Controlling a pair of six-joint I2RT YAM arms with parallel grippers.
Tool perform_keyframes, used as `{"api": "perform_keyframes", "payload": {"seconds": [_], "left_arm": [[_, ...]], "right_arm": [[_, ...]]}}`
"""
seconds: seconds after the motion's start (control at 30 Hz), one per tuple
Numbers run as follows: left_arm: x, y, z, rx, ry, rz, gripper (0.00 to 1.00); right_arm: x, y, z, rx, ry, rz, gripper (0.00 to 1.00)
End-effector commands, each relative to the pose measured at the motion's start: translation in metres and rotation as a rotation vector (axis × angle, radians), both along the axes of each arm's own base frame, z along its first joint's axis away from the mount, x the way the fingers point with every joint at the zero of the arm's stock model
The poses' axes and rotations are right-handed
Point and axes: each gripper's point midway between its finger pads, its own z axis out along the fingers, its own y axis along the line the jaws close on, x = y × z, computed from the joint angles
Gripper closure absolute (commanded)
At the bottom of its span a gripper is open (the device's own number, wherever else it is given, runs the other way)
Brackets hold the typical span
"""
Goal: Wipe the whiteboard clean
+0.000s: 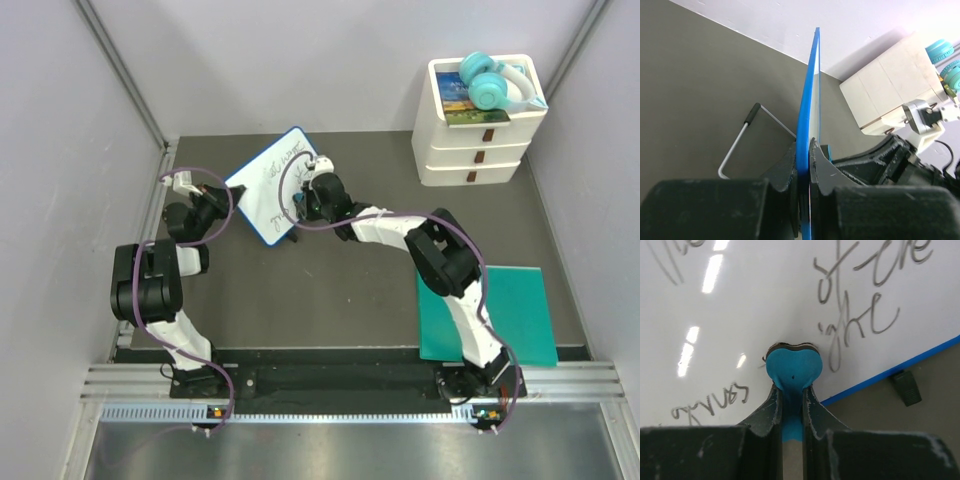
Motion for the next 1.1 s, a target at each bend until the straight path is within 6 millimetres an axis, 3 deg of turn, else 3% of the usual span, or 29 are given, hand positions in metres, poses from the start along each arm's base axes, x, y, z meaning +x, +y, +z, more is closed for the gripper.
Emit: {"api": "perform_keyframes", "payload": {"seconds": [0.0, 0.23, 0.4, 0.5, 0.63, 0.8, 1.07], "left_arm": [[-0.008, 0.001, -0.041, 0.132, 0.052, -0.018, 1.00], [-0.008, 0.000, -0.041, 0.123, 0.051, -0.026, 1.00], [-0.008, 0.000, -0.041, 0.115, 0.049, -0.027, 1.00], [-0.008, -0.001, -0.041, 0.114, 0.050, -0.030, 1.00], [-0.008, -0.001, -0.042, 0.109, 0.049, -0.030, 1.00], [-0.007, -0.001, -0.041, 0.108, 0.047, -0.033, 1.00], [-0.008, -0.001, -0.041, 0.111, 0.045, -0.033, 1.00]], "right_arm": [[-0.062, 0.067, 0.000, 0.026, -0.017, 0.219, 1.00], [-0.106, 0.105, 0.004, 0.088, -0.055, 0.355, 1.00], [-0.141, 0.124, -0.012, 0.106, -0.023, 0.401, 1.00], [-0.149, 0.125, -0.029, 0.102, 0.009, 0.383, 1.00], [-0.127, 0.104, -0.036, 0.059, -0.031, 0.211, 1.00], [-0.101, 0.076, -0.019, 0.046, -0.118, 0.051, 1.00], [-0.049, 0.038, -0.009, 0.186, 0.009, -0.059, 1.00]]}}
